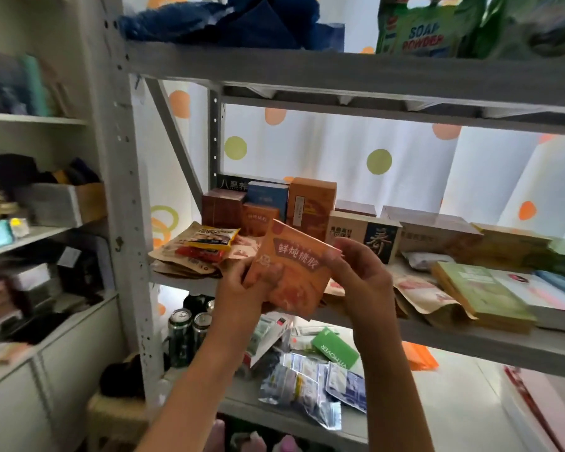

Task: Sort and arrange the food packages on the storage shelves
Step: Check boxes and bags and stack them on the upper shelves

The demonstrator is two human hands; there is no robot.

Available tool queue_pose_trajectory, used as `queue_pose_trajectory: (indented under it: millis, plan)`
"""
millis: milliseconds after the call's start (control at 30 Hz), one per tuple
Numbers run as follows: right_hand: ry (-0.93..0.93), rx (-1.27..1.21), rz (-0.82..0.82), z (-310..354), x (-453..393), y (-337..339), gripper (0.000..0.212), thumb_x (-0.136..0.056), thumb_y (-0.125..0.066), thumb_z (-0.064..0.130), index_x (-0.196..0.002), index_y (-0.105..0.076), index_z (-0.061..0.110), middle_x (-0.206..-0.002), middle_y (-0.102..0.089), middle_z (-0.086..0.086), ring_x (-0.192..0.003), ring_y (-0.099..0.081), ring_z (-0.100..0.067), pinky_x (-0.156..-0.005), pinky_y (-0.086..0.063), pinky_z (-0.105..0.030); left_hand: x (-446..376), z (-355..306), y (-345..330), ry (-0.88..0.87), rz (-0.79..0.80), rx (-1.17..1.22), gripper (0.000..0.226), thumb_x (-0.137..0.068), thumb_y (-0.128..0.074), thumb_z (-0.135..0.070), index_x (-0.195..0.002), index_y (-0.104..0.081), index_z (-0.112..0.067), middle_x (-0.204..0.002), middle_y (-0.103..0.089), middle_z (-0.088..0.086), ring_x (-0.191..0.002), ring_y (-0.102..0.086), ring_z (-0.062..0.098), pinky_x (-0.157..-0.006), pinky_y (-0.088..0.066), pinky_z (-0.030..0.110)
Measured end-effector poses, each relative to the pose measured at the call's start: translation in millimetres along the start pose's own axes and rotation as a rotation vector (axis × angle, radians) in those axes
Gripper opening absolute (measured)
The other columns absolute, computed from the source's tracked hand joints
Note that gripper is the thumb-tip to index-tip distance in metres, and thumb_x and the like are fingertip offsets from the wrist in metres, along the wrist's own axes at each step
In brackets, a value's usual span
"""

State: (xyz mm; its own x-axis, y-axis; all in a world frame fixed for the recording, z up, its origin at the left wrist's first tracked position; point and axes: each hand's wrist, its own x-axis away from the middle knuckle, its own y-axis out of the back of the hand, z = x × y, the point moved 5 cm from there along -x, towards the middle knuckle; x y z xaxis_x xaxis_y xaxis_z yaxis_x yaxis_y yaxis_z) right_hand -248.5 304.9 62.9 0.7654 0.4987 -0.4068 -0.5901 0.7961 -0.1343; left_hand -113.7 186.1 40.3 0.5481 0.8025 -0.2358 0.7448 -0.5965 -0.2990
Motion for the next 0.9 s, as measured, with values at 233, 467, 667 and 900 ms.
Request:
queue_pose_trajectory:
  millis: [233, 467, 667, 900]
  plan:
    - [-0.168, -0.111, -0.104, -31, 69, 19, 0.029, -0.085, -0.075, 0.03, -0.113, -0.065, 0.029, -0.1, -0.077, 0.006, -0.097, -0.074, -0.016, -0.085, -0.062, -0.044, 56, 48, 4, 0.162, -0.082, 0.121, 0.06, -0.064, -0.081, -0.035, -0.117, -0.059, -0.019, -0.106, -0.073, 0.008, -0.088, -0.074, 0.023, -0.068, -0.058, 0.033]
    - [-0.163, -0.147, -0.197, -33, 116, 11, 0.038, -0.078, -0.074, 0.034, -0.114, -0.066, 0.026, -0.097, -0.076, 0.014, -0.097, -0.073, -0.012, -0.077, -0.062, -0.029, 98, 63, 21, 0.109, -0.38, 0.319, 0.036, -0.082, -0.076, -0.03, -0.11, -0.054, -0.023, -0.116, -0.063, 0.006, -0.103, -0.067, 0.02, -0.073, -0.058, 0.031]
    - [-0.239, -0.147, -0.284, -36, 155, -25, 0.053, -0.072, -0.073, 0.047, -0.12, -0.066, 0.027, -0.103, -0.074, 0.011, -0.094, -0.072, -0.009, -0.07, -0.059, -0.02, 119, 42, 70, 0.017, -0.424, 0.226, 0.006, -0.099, -0.056, -0.019, -0.099, -0.06, -0.024, -0.108, -0.067, 0.001, -0.098, -0.068, 0.012, -0.066, -0.057, 0.02]
    - [-0.334, -0.146, -0.228, -63, 219, -79, 0.05, -0.072, -0.073, 0.043, -0.12, -0.068, 0.027, -0.1, -0.076, 0.015, -0.103, -0.07, -0.013, -0.097, -0.055, -0.04, 159, 49, 151, -0.012, -0.534, 0.02, 0.011, -0.096, -0.059, -0.032, -0.087, -0.06, -0.038, -0.1, -0.071, -0.006, -0.096, -0.071, 0.016, -0.078, -0.061, 0.044]
